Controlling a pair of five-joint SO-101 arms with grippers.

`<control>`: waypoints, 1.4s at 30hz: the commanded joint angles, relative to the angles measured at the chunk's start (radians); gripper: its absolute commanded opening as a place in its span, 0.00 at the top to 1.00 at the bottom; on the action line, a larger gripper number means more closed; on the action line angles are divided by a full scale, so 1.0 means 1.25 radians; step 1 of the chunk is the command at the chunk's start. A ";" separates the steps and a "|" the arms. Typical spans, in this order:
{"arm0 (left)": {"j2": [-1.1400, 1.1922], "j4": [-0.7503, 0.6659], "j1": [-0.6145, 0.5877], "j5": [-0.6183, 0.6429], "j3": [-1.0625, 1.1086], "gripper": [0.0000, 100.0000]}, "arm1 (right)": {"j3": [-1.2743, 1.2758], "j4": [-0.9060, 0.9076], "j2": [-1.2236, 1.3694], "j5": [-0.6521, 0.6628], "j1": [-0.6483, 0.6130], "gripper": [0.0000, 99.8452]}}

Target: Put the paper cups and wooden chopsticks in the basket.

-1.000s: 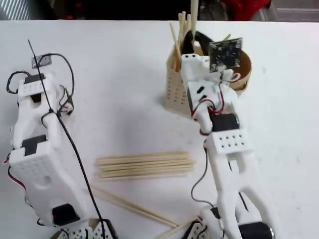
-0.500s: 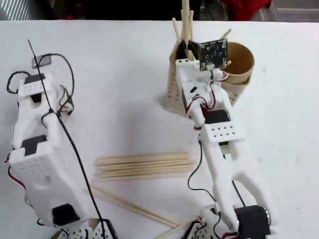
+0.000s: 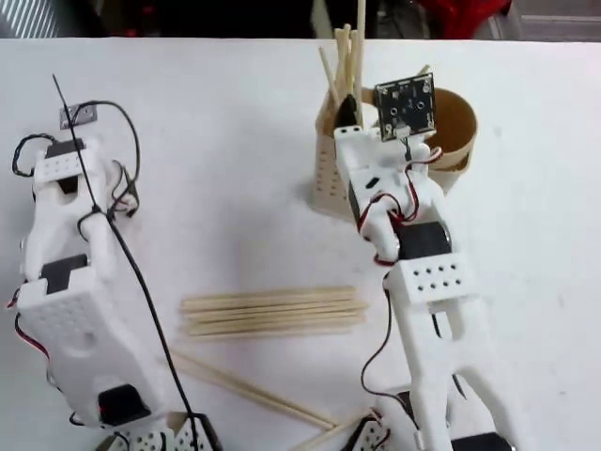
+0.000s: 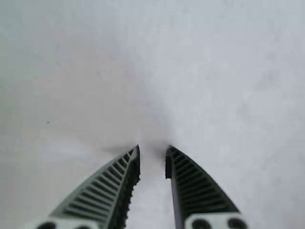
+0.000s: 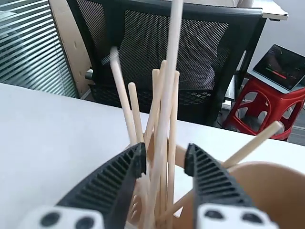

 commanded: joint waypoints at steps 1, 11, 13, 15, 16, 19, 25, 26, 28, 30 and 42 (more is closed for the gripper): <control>-0.002 -0.014 -0.001 0.009 -0.032 0.89 | -0.007 0.025 -0.053 0.014 -0.004 0.84; -0.002 -0.014 -0.001 0.009 -0.032 0.89 | -0.009 0.171 -0.176 0.169 -0.100 0.86; -0.001 -0.014 -0.001 0.009 -0.032 0.89 | -0.009 0.239 -0.217 0.268 -0.153 0.91; -0.001 -0.014 -0.001 0.009 -0.032 0.89 | -0.007 0.283 -0.244 0.333 -0.191 0.97; -0.001 -0.014 -0.001 0.009 -0.031 0.89 | -0.007 0.295 -0.253 0.341 -0.197 0.99; -0.001 -0.012 -0.001 0.009 -0.028 0.89 | -0.014 0.305 -0.273 0.341 -0.190 0.95; -0.001 -0.012 -0.001 0.009 -0.029 0.89 | -0.191 0.307 -0.251 0.203 -0.026 0.92; -0.001 -0.012 -0.001 0.009 -0.029 0.89 | -0.233 0.307 -0.235 0.177 -0.003 0.92; -0.001 -0.012 -0.001 0.009 -0.029 0.89 | -0.315 0.305 -0.193 0.136 0.024 0.92; -0.001 -0.012 -0.001 0.007 -0.029 0.89 | -0.393 0.300 -0.137 0.117 0.025 0.92; -0.001 -0.012 0.008 0.005 -0.029 0.89 | -0.808 0.245 0.357 0.108 0.056 0.92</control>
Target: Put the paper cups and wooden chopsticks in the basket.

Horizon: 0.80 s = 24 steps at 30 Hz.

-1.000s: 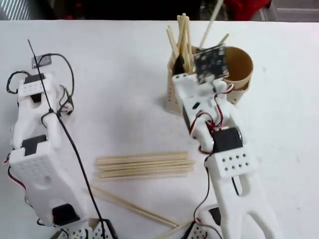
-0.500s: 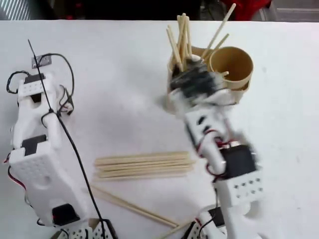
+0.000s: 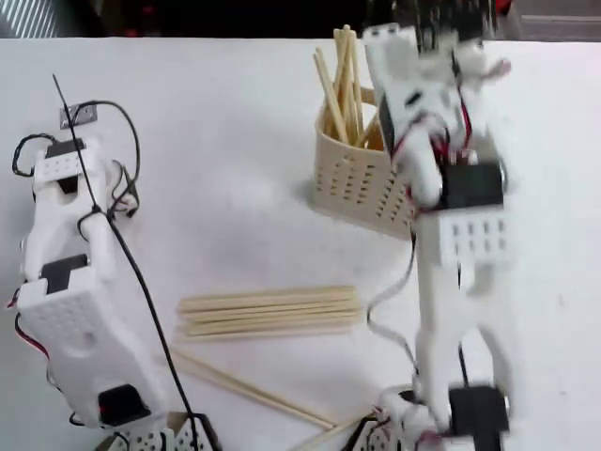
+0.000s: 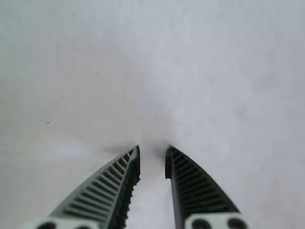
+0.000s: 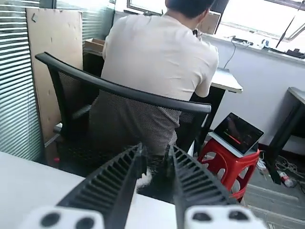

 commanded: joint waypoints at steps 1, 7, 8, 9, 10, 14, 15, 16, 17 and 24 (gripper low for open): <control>-0.002 -0.012 0.008 0.005 -0.028 0.89 | -0.112 -0.024 0.100 -0.009 0.004 0.92; -0.002 -0.012 0.009 0.005 -0.029 0.89 | -0.125 -0.025 0.180 -0.009 0.024 0.92; -0.002 -0.012 0.009 0.005 -0.029 0.89 | -0.125 -0.025 0.185 -0.009 0.035 0.92; -0.002 -0.012 0.010 0.005 -0.029 0.89 | -0.125 -0.026 0.188 -0.009 0.045 0.92; -0.002 -0.012 0.010 0.005 -0.029 0.89 | -0.125 -0.026 0.190 -0.009 0.060 0.92; -0.002 -0.012 0.010 0.005 -0.029 0.89 | -0.122 -0.025 0.191 -0.010 0.091 0.92; -0.002 -0.012 0.010 0.005 -0.029 0.89 | -0.120 -0.025 0.191 -0.010 0.091 0.92; -0.003 -0.012 0.010 0.005 -0.029 0.89 | -0.118 -0.024 0.193 -0.010 0.091 0.92; -0.003 -0.012 0.009 0.005 -0.028 0.89 | -0.113 -0.026 0.198 -0.010 0.091 0.92; -0.003 -0.012 0.008 0.005 -0.027 0.89 | -0.113 -0.056 0.279 -0.010 0.085 0.92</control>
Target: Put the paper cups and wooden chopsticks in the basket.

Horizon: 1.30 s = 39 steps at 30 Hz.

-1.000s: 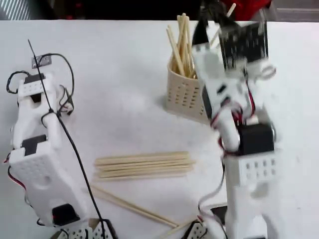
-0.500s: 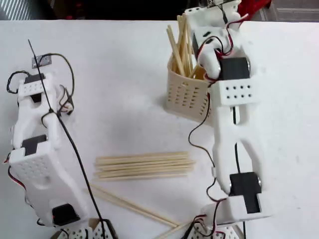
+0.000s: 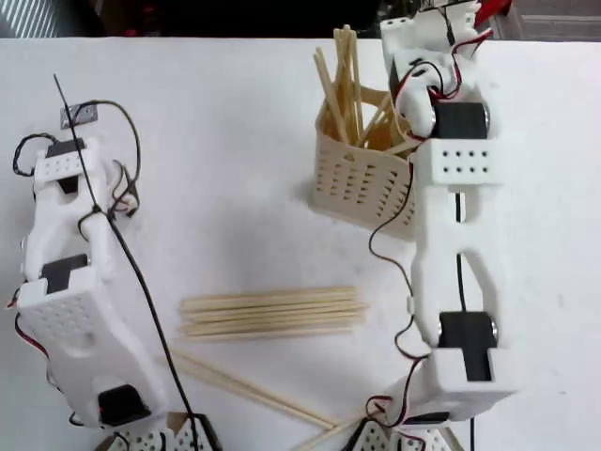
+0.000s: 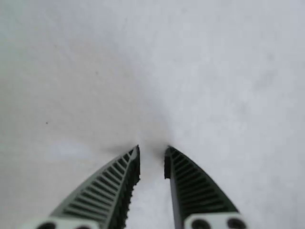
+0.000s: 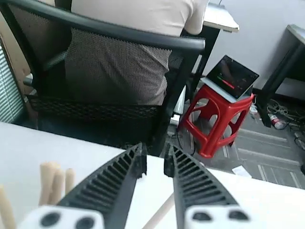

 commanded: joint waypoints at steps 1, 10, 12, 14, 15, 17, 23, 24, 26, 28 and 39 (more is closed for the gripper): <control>-0.003 -0.012 0.006 0.005 -0.027 0.89 | -0.029 -0.050 0.024 -0.007 0.003 0.92; -0.003 -0.012 0.007 0.005 -0.028 0.89 | -0.031 -0.047 0.057 -0.006 0.003 0.99; -0.003 -0.012 0.007 0.005 -0.028 0.89 | -0.026 -0.031 0.030 -0.006 -0.001 0.98; -0.003 -0.012 0.007 0.005 -0.028 0.89 | -0.027 0.015 -0.008 -0.006 -0.012 0.98; -0.003 -0.012 0.007 0.005 -0.028 0.89 | -0.027 0.039 -0.029 -0.006 -0.015 0.98; -0.003 -0.012 0.007 0.005 -0.028 0.89 | -0.026 0.078 -0.072 -0.006 -0.034 0.98; -0.003 -0.012 0.006 0.005 -0.027 0.89 | -0.025 0.157 -0.186 -0.006 -0.098 0.98; -0.003 -0.012 0.006 0.005 -0.027 0.89 | -0.025 0.168 -0.197 -0.006 -0.102 0.98; -0.003 -0.012 0.006 0.005 -0.027 0.89 | -0.025 0.176 -0.206 -0.004 -0.104 0.98; -0.003 -0.012 0.006 0.005 -0.027 0.89 | -0.026 0.180 -0.206 -0.001 -0.079 0.98; -0.003 -0.012 0.007 0.005 -0.027 0.89 | -0.031 0.211 -0.129 -0.086 -0.045 0.81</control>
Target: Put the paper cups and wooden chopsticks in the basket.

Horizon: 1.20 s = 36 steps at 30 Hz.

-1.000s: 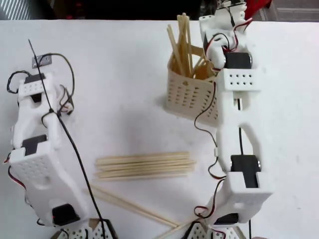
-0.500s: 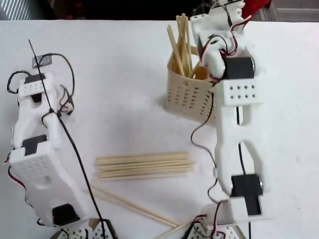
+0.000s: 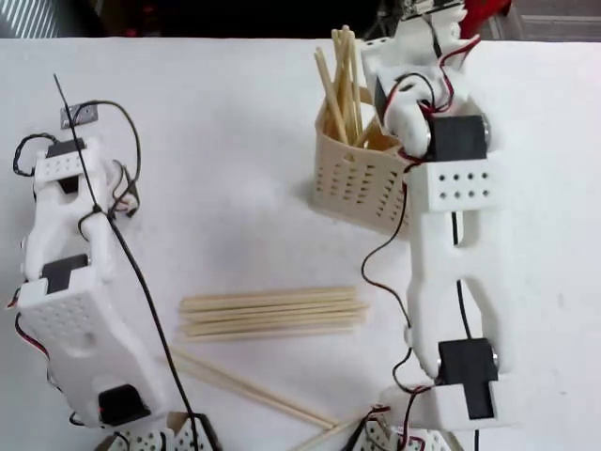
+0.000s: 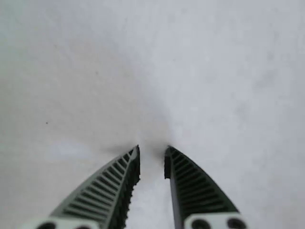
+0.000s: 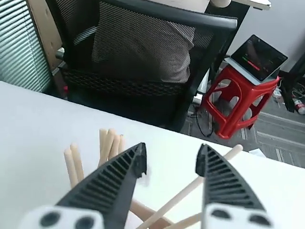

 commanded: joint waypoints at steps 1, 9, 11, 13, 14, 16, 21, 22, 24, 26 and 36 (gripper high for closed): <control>-0.003 -0.012 0.007 0.005 -0.027 0.89 | -0.031 -0.020 0.014 -0.087 0.015 0.81; -0.003 -0.012 0.007 0.005 -0.027 0.89 | -0.032 -0.069 0.071 -0.245 0.020 0.76; -0.003 -0.012 0.008 0.005 -0.027 0.89 | -0.032 -0.069 0.073 -0.245 0.025 0.75; -0.003 -0.011 0.008 0.005 -0.027 0.89 | -0.032 -0.071 0.079 -0.245 0.028 0.75; -0.003 -0.011 0.008 0.005 -0.027 0.89 | -0.032 -0.075 0.084 -0.245 0.028 0.75; -0.003 -0.011 0.007 0.005 -0.027 0.89 | -0.032 -0.091 0.099 -0.245 0.028 0.75; -0.003 -0.010 0.006 0.005 -0.027 0.89 | -0.032 -0.158 0.129 -0.245 0.021 0.75; -0.003 -0.010 0.006 0.005 -0.027 0.89 | -0.032 -0.168 0.133 -0.245 0.021 0.75; -0.003 -0.010 0.006 0.005 -0.027 0.89 | -0.032 -0.170 0.142 -0.245 0.026 0.75; -0.003 -0.010 0.007 0.005 -0.027 0.89 | -0.027 -0.170 0.153 -0.245 0.031 0.75; -0.003 -0.012 0.007 0.005 -0.027 0.89 | -0.031 -0.142 0.138 -0.244 0.053 0.99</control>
